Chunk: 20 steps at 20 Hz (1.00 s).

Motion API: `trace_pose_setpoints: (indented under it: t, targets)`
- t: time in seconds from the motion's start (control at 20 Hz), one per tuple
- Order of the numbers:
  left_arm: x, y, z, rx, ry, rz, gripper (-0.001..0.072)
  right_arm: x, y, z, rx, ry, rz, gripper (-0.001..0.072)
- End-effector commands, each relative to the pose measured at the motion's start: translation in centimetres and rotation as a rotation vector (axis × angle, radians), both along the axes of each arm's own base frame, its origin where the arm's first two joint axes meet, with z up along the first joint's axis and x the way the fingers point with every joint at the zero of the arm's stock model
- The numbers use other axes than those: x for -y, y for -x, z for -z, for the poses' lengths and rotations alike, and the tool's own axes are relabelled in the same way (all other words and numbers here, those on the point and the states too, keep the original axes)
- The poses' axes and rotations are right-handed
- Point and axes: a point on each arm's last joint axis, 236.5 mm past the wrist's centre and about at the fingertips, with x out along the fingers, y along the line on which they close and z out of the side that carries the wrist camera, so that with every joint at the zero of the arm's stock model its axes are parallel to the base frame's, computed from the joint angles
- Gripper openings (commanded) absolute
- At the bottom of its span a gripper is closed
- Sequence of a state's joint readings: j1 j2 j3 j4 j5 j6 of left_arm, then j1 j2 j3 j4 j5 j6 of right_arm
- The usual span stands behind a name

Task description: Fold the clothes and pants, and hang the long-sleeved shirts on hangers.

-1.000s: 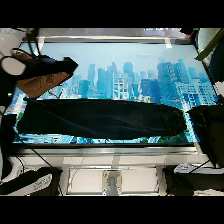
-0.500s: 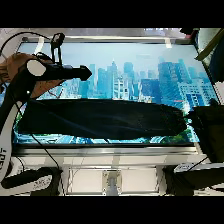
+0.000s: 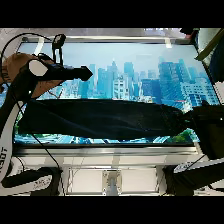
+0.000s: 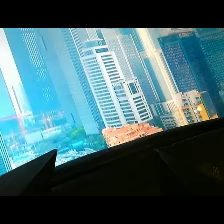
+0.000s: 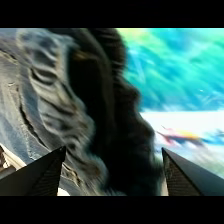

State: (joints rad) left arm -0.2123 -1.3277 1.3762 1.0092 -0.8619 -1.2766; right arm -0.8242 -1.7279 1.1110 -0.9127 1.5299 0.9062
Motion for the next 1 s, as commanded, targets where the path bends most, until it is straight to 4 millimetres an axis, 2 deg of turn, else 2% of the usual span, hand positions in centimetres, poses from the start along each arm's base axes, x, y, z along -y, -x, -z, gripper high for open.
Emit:
trace_pose_setpoints:
  t: [0.0, 0.05, 0.2, 0.25, 0.35, 0.45, 0.55, 0.6, 0.8, 0.85, 0.95]
  targets:
    - [0.0, 0.0, 0.0, -0.002, 0.001, -0.002, 0.0707, -2.1, -1.8, 0.2, 0.058, -0.019, -0.049, 0.0678]
    - [0.0, -0.1, 0.1, -0.003, 0.000, -0.002, 0.0707, -2.7, -2.3, -0.2, 0.073, -0.038, -0.051, 0.0620]
    - [0.1, -0.3, 1.0, -0.022, -0.002, -0.001, 0.0696, -4.3, -3.3, -3.3, 0.157, -0.161, -0.045, 0.0220]
    - [0.4, -0.3, 1.6, -0.034, -0.001, 0.003, 0.0562, -4.7, -3.3, -5.1, 0.193, -0.214, -0.050, 0.0056]
    - [2.4, -0.1, 2.7, -0.081, 0.050, 0.026, 0.0051, -5.3, -3.1, -8.6, 0.249, -0.287, -0.070, 0.0040]
    - [5.5, 0.7, 4.5, -0.148, 0.105, 0.069, 0.0023, -5.8, -3.9, -12.4, 0.302, -0.315, -0.039, 0.0040]
    - [9.3, 2.3, 7.7, -0.221, 0.099, 0.139, 0.0022, -7.0, -5.3, -16.2, 0.386, -0.313, -0.012, 0.0040]
    - [11.2, 3.5, 9.4, -0.257, 0.084, 0.180, 0.0023, -7.9, -5.8, -17.3, 0.403, -0.289, -0.008, 0.0039]
    - [19.2, 10.4, 16.9, -0.399, -0.001, 0.366, 0.0022, -13.4, -7.7, -20.2, 0.410, -0.188, -0.020, 0.0040]
    - [20.6, 12.1, 18.5, -0.426, -0.023, 0.402, 0.0022, -15.0, -7.9, -20.8, 0.399, -0.181, -0.033, 0.0039]
    - [22.3, 14.2, 20.7, -0.451, -0.049, 0.441, 0.0022, -18.5, -7.8, -21.7, 0.388, -0.184, -0.088, 0.0040]
